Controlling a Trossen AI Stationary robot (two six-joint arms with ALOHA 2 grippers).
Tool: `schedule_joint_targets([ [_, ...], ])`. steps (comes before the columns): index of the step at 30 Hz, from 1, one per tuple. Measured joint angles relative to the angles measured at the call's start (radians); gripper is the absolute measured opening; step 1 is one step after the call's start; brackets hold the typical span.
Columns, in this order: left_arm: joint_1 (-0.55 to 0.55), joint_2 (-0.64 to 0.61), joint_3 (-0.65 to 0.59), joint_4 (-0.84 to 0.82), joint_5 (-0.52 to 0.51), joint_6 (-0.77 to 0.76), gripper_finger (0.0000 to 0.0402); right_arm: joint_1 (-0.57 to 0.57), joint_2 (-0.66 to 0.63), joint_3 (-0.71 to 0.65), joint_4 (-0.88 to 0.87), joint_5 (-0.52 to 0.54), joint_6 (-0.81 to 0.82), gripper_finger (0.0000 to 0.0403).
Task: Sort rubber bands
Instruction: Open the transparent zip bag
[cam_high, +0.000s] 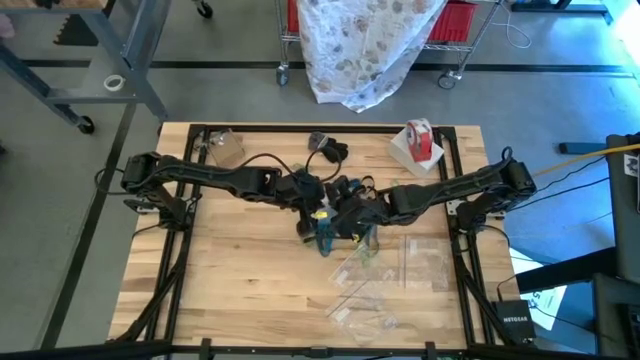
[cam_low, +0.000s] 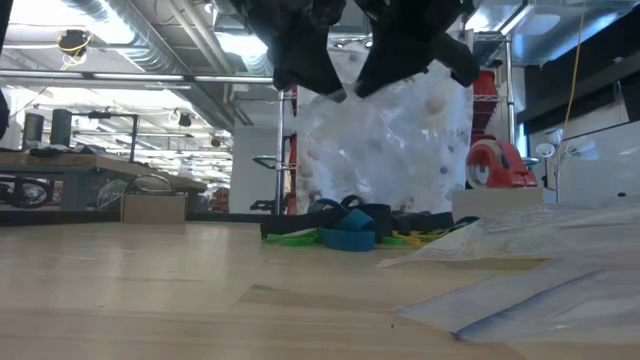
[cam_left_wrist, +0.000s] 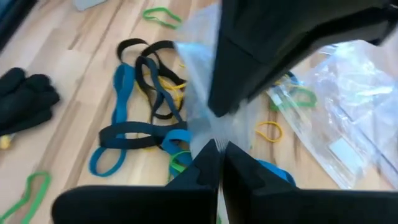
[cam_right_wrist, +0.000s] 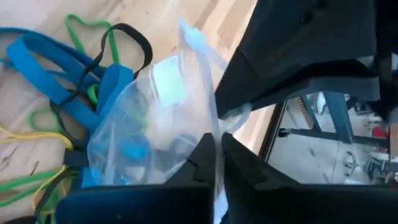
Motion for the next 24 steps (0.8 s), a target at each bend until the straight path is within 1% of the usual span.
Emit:
schedule_joint_targets([
  [5, 0.01, 0.0, 0.0, -0.013, -0.054, -0.027, 0.0001, 0.022, 0.0, 0.0, 0.004, -0.011, 0.086, 0.0009],
  [7, 0.015, 0.0, 0.0, -0.016, -0.068, -0.027, 0.0001, 0.028, 0.0, -0.001, 0.007, 0.004, 0.125, 0.0006],
  [12, 0.013, 0.0, 0.0, -0.029, -0.067, -0.03, 0.0001, 0.028, 0.0, -0.001, 0.028, 0.015, 0.132, 0.0001],
  [14, 0.013, 0.0, 0.0, -0.031, -0.076, -0.041, 0.0001, 0.027, 0.0, -0.001, 0.029, -0.017, 0.146, 0.0001],
  [16, 0.013, 0.0, 0.0, -0.03, -0.132, -0.046, 0.0001, 0.027, 0.0, -0.001, 0.029, -0.049, 0.185, 0.0001],
  [21, 0.013, -0.006, 0.0, -0.036, -0.328, -0.066, 0.0001, 0.026, 0.0, -0.001, 0.036, -0.098, 0.336, 0.0],
  [24, 0.002, -0.016, 0.0, -0.034, -0.406, -0.061, 0.0001, 0.026, 0.0, -0.001, 0.037, -0.104, 0.435, 0.0],
])
